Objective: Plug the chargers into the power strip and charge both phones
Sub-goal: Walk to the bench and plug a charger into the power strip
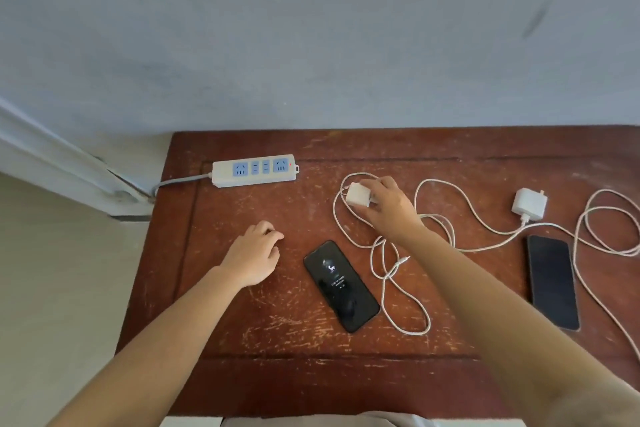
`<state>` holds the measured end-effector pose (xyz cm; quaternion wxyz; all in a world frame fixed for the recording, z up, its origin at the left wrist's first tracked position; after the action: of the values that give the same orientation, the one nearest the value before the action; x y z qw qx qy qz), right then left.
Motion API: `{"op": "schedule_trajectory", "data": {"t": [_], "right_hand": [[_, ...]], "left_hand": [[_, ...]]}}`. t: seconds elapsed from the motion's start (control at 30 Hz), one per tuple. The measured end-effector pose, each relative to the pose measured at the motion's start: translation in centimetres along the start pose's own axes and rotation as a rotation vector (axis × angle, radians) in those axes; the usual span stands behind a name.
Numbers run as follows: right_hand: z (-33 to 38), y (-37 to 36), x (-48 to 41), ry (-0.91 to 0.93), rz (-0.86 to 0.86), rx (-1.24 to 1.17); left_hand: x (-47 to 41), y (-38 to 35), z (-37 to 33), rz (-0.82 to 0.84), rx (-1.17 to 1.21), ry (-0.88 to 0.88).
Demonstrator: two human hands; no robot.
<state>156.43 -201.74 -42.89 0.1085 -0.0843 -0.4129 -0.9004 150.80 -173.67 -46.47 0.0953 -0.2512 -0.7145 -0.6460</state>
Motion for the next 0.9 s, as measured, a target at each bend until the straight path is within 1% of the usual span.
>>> {"op": "schedule_trajectory", "data": {"t": [0.1,0.23,0.3,0.4,0.5,0.63,0.73,0.9], "right_hand": [[2.4,-0.2,-0.3,0.010,-0.093,-0.138],[5.9,-1.4,-2.8,-0.027,-0.168,-0.228],[7.6,-2.5,-4.5,-0.020,-0.167,-0.236],[10.1,-4.7,-6.6,0.039,-0.101,-0.240],[12.2,-6.5,-8.4,0.129,-0.009,-0.186],[13.9,-8.1,-10.4,0.218,0.110,0.006],[14.4,-8.5,-11.3,0.244,0.147,0.101],[14.7,-8.0,-12.3,0.237,0.187,0.191]], "left_hand": [[-0.8,1.5,1.9,-0.073,0.033,0.000],[-1.8,3.9,5.8,-0.253,-0.018,0.038],[-2.4,4.4,7.7,-0.304,-0.049,0.072],[-3.3,3.6,9.9,-0.283,-0.023,0.097],[-3.8,2.4,11.2,-0.277,0.047,0.087],[-4.0,2.0,11.4,-0.273,0.082,0.104],[-4.0,1.9,11.2,-0.268,0.057,0.113],[-4.1,1.7,11.1,-0.258,0.047,0.124]]}}
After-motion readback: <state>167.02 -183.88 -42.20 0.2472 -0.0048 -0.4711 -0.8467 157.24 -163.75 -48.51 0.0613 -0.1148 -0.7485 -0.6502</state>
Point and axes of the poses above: each hand's wrist, its own x-axis away from the middle knuckle, its own y-axis out of the back of the hand, z = x × y, the point moved 3 cm from there along -x, towards the middle knuckle, and after that the axes turned 4 degrees about -x, right-handed, at the moved point
